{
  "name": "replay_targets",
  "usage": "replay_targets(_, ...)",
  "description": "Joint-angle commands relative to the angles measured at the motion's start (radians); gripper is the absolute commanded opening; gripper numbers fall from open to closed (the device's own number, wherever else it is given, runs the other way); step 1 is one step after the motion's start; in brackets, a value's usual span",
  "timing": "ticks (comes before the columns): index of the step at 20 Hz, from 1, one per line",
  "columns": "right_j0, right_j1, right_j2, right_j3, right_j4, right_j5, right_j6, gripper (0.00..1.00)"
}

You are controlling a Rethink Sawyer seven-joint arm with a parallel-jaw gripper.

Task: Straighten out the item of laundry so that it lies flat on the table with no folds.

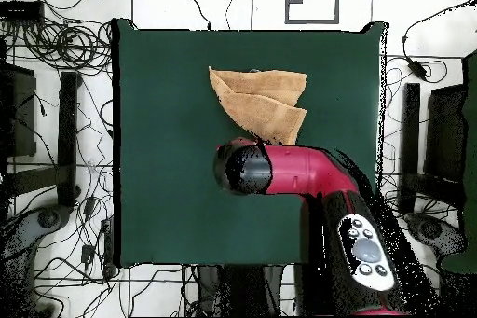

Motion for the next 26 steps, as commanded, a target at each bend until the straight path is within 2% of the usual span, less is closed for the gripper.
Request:
replay_targets(1,-0.104,-0.003,0.195,-0.022,-0.027,0.114,-0.227,1.0)
replay_targets(5,-0.182,0.048,0.227,0.026,-0.104,0.009,-0.235,1.0)
replay_targets(15,-0.365,0.102,0.316,0.08,-0.268,-0.048,-0.246,1.0)
replay_targets(22,-0.372,0.101,0.297,0.146,-0.348,-0.153,-0.083,1.0)
replay_targets(26,-0.359,0.087,0.29,0.164,-0.359,-0.166,-0.038,1.0)
